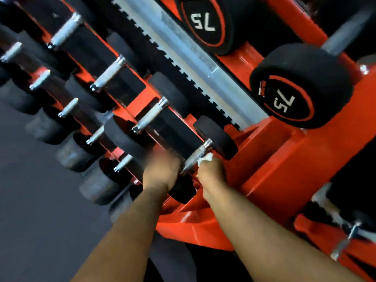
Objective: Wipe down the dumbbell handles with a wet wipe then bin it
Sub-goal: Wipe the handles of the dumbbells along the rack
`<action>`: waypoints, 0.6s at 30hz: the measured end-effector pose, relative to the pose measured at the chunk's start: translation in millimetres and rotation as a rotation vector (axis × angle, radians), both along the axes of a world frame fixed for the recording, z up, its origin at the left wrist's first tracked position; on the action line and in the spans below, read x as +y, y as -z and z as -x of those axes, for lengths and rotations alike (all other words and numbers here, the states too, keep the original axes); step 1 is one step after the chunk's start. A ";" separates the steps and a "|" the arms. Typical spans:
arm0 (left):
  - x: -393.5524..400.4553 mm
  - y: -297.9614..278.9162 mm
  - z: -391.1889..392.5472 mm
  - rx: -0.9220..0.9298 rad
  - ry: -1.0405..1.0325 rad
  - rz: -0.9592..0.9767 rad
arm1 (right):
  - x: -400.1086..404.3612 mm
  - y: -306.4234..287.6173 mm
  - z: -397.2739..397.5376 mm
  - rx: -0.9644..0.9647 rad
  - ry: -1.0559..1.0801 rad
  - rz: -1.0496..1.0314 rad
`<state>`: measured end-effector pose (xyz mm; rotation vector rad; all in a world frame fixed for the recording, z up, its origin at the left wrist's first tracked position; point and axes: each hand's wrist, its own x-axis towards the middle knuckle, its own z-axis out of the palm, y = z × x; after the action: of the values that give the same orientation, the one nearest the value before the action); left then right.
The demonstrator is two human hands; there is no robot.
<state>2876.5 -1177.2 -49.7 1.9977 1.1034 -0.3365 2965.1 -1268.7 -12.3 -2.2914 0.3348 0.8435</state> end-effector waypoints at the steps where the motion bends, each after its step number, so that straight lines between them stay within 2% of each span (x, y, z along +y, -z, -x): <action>1: -1.0 -0.7 1.2 -0.018 -0.004 0.000 | 2.0 7.9 5.2 -0.014 0.186 -0.044; 3: -2.1 -2.1 0.9 -0.054 -0.001 -0.004 | 6.4 21.7 10.9 -0.073 0.446 -0.081; 5: -2.5 0.2 2.3 -0.066 -0.015 -0.002 | 11.8 32.6 14.4 -0.157 0.594 -0.064; 8: -1.5 5.1 3.6 -0.067 -0.017 0.001 | 25.6 42.3 11.1 -0.177 0.786 -0.168; 11: 0.2 11.1 2.8 -0.083 0.015 0.010 | 40.2 46.7 -3.0 -0.083 0.791 -0.348; 16: -3.3 13.5 5.2 -0.115 0.013 -0.005 | 46.7 43.7 -33.4 0.195 0.808 -0.469; 18: -3.4 13.7 5.8 -0.132 0.013 -0.010 | 42.1 46.3 -36.9 0.244 0.765 -0.502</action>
<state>2870.7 -1180.6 -63.4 2.0062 1.0119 -0.2030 3002.0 -1226.6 -58.6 -1.4191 0.9180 0.6903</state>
